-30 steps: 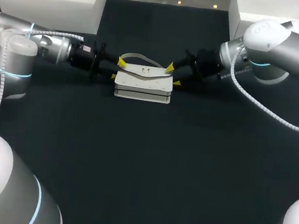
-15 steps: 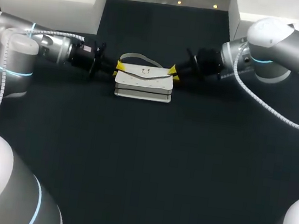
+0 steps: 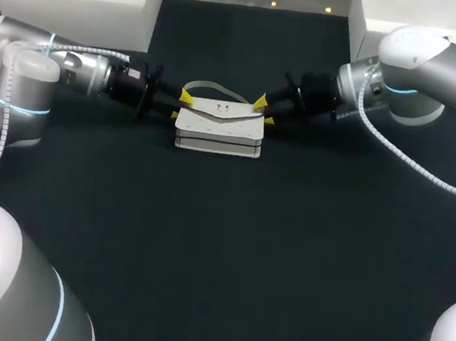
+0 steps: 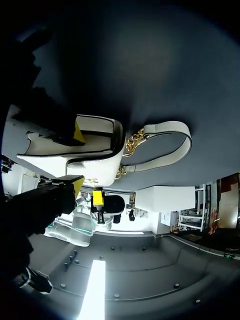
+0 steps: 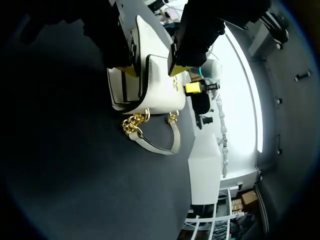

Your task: Pick up the bag, open it, inspect its contents, close it, and place it on the opposite side

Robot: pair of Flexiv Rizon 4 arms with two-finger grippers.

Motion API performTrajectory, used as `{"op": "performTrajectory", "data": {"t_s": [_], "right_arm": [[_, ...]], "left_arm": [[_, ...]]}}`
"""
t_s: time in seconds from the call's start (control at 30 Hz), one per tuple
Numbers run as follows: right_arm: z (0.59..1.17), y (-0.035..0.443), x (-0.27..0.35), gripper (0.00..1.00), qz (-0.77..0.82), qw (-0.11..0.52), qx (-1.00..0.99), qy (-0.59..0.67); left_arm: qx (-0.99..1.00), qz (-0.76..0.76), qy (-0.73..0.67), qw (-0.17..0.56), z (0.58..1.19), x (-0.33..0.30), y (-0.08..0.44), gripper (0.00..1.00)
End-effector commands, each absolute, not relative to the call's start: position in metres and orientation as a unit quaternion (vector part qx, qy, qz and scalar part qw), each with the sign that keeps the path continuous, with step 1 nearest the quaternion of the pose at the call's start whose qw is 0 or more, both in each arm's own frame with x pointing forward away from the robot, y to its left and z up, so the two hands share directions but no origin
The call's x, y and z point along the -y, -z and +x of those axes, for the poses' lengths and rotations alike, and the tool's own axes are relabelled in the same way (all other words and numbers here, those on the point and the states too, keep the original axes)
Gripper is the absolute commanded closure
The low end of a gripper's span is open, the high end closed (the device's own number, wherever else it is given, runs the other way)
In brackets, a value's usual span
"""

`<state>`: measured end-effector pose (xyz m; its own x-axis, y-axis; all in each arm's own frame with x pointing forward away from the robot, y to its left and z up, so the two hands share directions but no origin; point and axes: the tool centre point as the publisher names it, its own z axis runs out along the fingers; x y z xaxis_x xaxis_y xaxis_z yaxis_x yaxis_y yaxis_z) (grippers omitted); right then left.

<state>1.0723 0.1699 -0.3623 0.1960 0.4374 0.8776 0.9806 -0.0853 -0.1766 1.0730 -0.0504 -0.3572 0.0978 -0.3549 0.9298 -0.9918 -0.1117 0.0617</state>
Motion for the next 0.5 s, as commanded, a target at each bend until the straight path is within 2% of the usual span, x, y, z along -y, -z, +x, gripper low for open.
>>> {"op": "performTrajectory", "data": {"t_s": [0.03, 0.1, 0.13, 0.17, 0.2, 0.37, 0.4, 0.43, 0.47, 0.5], "right_arm": [[1.076, 0.366, -0.171, 0.68, -0.654, 0.414, 0.54, 0.331], [1.076, 0.367, -0.172, 0.69, -0.654, 0.415, 0.54, 0.33], [1.076, 0.368, -0.172, 0.76, -0.654, 0.415, 0.54, 0.33], [1.076, 0.369, -0.172, 0.86, -0.654, 0.416, 0.54, 0.329], [1.076, 0.369, -0.172, 1.0, -0.654, 0.416, 0.54, 0.328], [1.075, 0.37, -0.169, 1.0, -0.655, 0.416, 0.538, 0.33], [1.074, 0.368, -0.168, 1.0, -0.655, 0.416, 0.537, 0.331], [1.074, 0.368, -0.168, 1.0, -0.655, 0.416, 0.537, 0.331], [1.074, 0.366, -0.167, 1.0, -0.655, 0.413, 0.538, 0.332], [1.073, 0.365, -0.166, 0.8, -0.656, 0.411, 0.539, 0.332]], "left_arm": [[0.535, 0.629, -0.401, 0.396, 1.077, 0.054, 0.364, 0.72], [0.534, 0.631, -0.399, 0.397, 1.078, 0.054, 0.366, 0.83], [0.534, 0.632, -0.398, 0.396, 1.078, 0.054, 0.366, 0.87], [0.533, 0.633, -0.398, 0.396, 1.078, 0.054, 0.367, 0.96], [0.533, 0.634, -0.397, 0.396, 1.078, 0.054, 0.367, 1.0], [0.533, 0.634, -0.397, 0.394, 1.075, 0.052, 0.365, 1.0], [0.535, 0.633, -0.399, 0.392, 1.073, 0.052, 0.363, 0.93], [0.535, 0.633, -0.4, 0.391, 1.072, 0.051, 0.362, 0.66], [0.537, 0.631, -0.404, 0.388, 1.07, 0.05, 0.358, 0.25], [0.538, 0.63, -0.407, 0.386, 1.068, 0.049, 0.355, 0.04]]}}
